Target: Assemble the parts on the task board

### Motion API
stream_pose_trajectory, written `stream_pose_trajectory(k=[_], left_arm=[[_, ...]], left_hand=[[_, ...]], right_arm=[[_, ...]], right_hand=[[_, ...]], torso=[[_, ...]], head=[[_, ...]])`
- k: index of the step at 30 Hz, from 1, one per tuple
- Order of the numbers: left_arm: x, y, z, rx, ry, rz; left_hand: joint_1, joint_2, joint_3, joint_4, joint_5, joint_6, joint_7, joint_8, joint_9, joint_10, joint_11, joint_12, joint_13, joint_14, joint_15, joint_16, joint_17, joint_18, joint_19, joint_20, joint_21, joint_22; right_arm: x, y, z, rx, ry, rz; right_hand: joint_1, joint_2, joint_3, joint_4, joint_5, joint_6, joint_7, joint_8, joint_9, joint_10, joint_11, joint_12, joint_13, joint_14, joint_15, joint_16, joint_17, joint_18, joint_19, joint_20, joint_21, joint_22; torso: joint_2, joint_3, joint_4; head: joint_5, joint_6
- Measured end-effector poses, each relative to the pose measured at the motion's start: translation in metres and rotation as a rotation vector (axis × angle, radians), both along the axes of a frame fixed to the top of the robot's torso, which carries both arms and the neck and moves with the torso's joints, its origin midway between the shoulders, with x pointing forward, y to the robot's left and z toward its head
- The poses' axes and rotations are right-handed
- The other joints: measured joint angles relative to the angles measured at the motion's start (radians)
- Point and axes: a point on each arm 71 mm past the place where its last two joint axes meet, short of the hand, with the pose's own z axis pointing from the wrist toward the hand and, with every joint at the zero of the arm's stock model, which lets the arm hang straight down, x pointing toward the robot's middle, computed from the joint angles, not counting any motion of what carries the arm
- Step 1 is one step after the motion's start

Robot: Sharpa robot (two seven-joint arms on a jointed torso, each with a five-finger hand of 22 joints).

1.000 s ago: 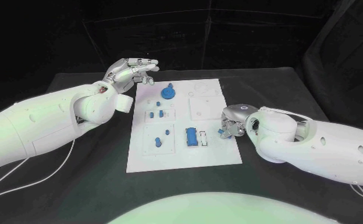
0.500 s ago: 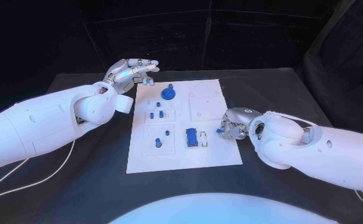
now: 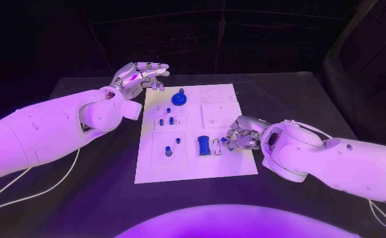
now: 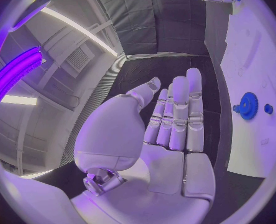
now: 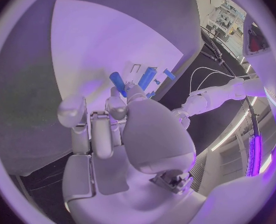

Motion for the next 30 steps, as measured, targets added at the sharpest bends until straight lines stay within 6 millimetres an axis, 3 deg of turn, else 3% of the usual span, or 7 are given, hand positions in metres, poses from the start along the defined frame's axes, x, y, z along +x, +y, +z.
stream_pose_trajectory(k=[10, 13, 26, 30], left_arm=[[0.0, 0.0, 0.0, 0.0, 0.001, -0.001], [0.0, 0.0, 0.0, 0.0, 0.001, -0.002], [0.0, -0.001, 0.0, -0.001, 0.002, -0.004], [0.0, -0.001, 0.0, -0.001, 0.002, -0.004]], left_hand=[[0.0, 0.0, 0.0, 0.0, 0.0, 0.0, 0.0, 0.0, 0.0, 0.0, 0.0, 0.0, 0.0, 0.0, 0.0, 0.0, 0.0, 0.0, 0.0, 0.0, 0.0, 0.0], [0.0, 0.0, 0.0, 0.0, 0.0, 0.0, 0.0, 0.0, 0.0, 0.0, 0.0, 0.0, 0.0, 0.0, 0.0, 0.0, 0.0, 0.0, 0.0, 0.0, 0.0, 0.0], [0.0, 0.0, 0.0, 0.0, 0.0, 0.0, 0.0, 0.0, 0.0, 0.0, 0.0, 0.0, 0.0, 0.0, 0.0, 0.0, 0.0, 0.0, 0.0, 0.0, 0.0, 0.0], [0.0, 0.0, 0.0, 0.0, 0.0, 0.0, 0.0, 0.0, 0.0, 0.0, 0.0, 0.0, 0.0, 0.0, 0.0, 0.0, 0.0, 0.0, 0.0, 0.0, 0.0, 0.0]], right_arm=[[0.002, 0.01, -0.005, 0.034, 0.052, -0.009], [0.003, 0.013, -0.006, 0.036, 0.061, -0.009], [0.004, 0.022, -0.007, 0.027, 0.061, -0.003], [0.005, 0.023, -0.007, 0.02, 0.053, -0.001]], right_hand=[[-0.046, -0.035, 0.034, 0.034, 0.005, 0.043, -0.01, 0.001, 0.01, 0.014, -0.007, 0.016, 0.011, -0.001, -0.008, 0.0, 0.0, 0.0, 0.006, -0.006, 0.007, 0.009], [-0.054, -0.038, 0.036, 0.036, 0.019, 0.045, -0.011, 0.007, 0.012, 0.014, -0.007, 0.016, 0.011, -0.002, -0.013, 0.0, 0.0, 0.0, 0.007, -0.007, 0.009, 0.01], [-0.109, -0.049, 0.021, 0.065, 0.011, 0.068, -0.027, 0.016, 0.022, 0.022, -0.007, 0.016, 0.01, 0.0, -0.015, 0.0, 0.0, 0.0, 0.007, -0.007, 0.009, 0.011], [-0.123, -0.052, 0.019, 0.069, 0.007, 0.066, -0.025, 0.015, 0.023, 0.025, -0.011, 0.016, 0.011, 0.0, -0.015, 0.0, 0.0, 0.0, 0.007, -0.007, 0.009, 0.011]], torso=[[0.0, 0.0, 0.0007], [0.0, 0.0, 0.0007], [0.0, 0.0006, -0.0006], [0.0, 0.0006, -0.0008]], head=[[0.002, -0.001], [0.004, -0.001], [0.007, -0.004], [0.006, -0.003]])
